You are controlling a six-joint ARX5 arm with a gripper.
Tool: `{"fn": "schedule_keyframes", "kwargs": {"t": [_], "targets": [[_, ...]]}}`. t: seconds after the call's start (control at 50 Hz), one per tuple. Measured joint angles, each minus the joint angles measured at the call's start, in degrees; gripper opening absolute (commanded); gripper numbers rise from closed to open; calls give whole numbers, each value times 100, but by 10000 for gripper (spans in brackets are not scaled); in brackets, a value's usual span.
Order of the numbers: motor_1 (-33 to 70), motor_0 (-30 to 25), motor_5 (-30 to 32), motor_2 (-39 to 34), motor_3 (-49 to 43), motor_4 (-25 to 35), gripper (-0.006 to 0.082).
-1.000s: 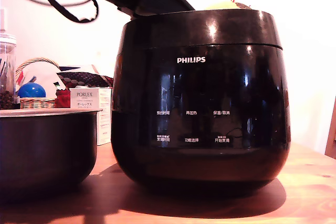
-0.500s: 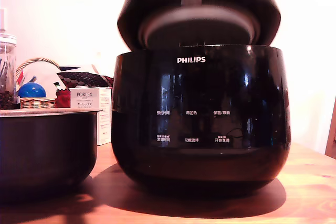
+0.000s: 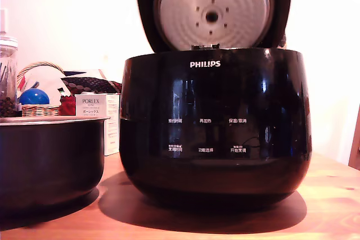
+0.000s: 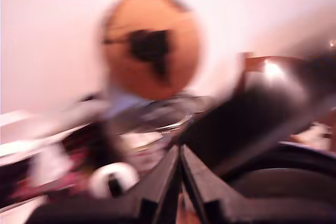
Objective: Open the rice cooker by pressing the large metal button on the top of its lid with medium force
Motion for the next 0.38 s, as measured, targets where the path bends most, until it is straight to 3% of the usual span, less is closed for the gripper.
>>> {"fn": "schedule_keyframes", "kwargs": {"t": [0.38], "targets": [[-354,977,0,0,-260,-13,-24]]}}
